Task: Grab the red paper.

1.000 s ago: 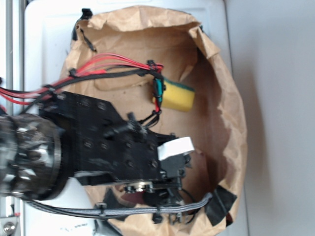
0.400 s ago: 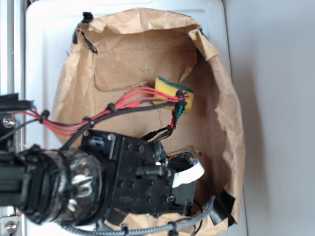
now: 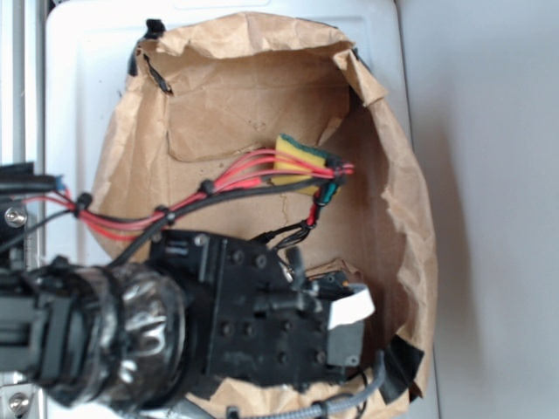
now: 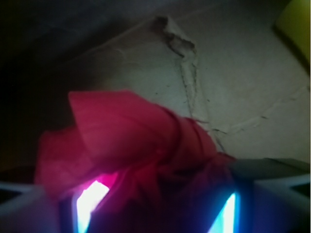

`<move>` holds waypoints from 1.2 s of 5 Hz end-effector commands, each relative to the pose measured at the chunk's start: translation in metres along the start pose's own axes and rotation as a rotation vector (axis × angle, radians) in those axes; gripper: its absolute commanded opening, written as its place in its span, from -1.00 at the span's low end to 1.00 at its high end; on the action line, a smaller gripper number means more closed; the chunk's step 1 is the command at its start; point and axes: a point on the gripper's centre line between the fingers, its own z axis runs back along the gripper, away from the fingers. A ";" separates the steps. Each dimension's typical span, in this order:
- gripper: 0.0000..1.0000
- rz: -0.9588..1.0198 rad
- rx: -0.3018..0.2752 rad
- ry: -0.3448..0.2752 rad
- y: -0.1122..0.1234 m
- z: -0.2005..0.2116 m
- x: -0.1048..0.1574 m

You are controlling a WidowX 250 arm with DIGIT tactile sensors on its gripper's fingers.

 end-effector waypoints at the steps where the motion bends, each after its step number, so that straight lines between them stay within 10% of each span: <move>1: -1.00 -0.045 -0.007 -0.064 0.010 0.066 0.032; 3: -1.00 -0.070 0.116 -0.135 0.047 0.100 0.060; 6: -1.00 -0.155 0.128 -0.070 0.097 0.138 0.069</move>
